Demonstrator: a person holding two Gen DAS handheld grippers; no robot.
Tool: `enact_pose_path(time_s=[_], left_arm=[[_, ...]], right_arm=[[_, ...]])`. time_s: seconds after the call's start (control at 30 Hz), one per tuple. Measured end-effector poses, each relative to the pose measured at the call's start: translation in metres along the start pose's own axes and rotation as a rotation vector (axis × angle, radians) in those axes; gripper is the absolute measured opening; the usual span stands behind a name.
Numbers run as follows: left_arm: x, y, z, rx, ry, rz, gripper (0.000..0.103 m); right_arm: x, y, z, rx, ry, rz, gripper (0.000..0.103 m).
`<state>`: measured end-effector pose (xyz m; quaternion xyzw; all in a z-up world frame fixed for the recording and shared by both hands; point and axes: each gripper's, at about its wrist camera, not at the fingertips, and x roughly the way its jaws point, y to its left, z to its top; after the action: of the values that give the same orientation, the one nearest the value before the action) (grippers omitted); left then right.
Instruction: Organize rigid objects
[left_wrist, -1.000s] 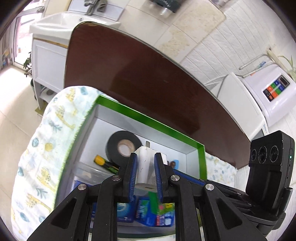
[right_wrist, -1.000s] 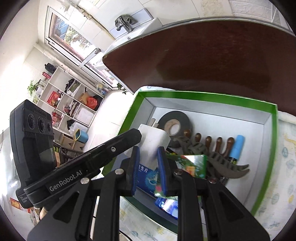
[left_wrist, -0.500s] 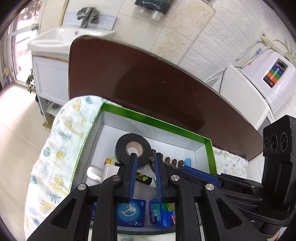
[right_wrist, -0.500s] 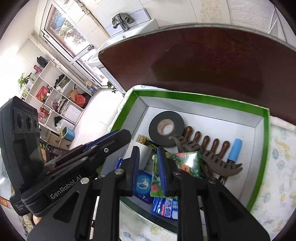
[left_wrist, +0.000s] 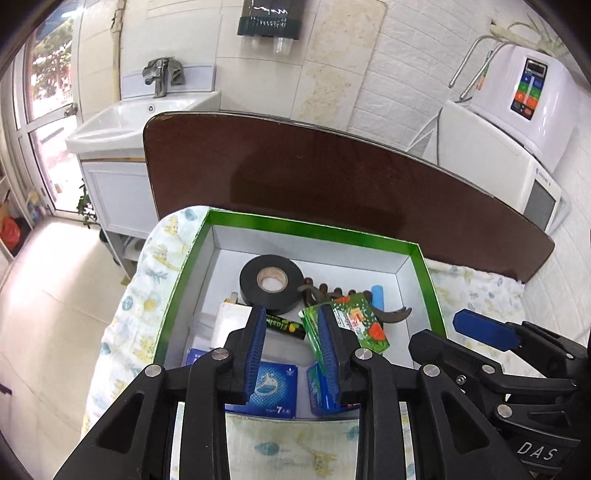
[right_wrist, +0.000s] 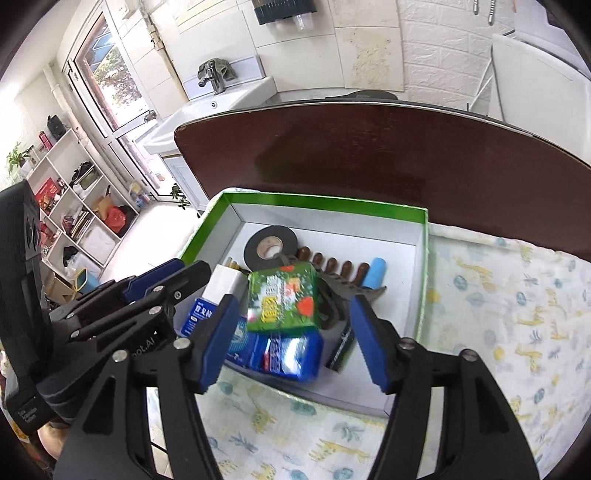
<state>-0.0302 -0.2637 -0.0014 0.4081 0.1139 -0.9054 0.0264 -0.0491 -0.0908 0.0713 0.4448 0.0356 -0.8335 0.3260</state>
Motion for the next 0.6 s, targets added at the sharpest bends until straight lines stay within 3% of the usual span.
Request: enact_pose_path(time_s=[0.1, 0.23, 0.5, 0.6], left_arm=[[-0.009, -0.004, -0.012, 0.023, -0.020, 0.037, 0.030], [-0.016, -0.004, -0.024, 0.012, -0.025, 0.074, 0.044], [-0.034, -0.014, -0.050, 0.042, -0.053, 0.097, 0.047], [-0.046, -0.024, -0.063, 0.090, -0.099, 0.128, 0.064]], right_arm=[[-0.009, -0.003, -0.012, 0.004, -0.016, -0.018, 0.066], [-0.020, -0.006, -0.029, 0.003, -0.039, -0.032, 0.075], [-0.045, -0.010, -0.068, 0.048, -0.105, -0.064, 0.075], [-0.054, -0.008, -0.080, 0.032, -0.138, -0.102, 0.078]])
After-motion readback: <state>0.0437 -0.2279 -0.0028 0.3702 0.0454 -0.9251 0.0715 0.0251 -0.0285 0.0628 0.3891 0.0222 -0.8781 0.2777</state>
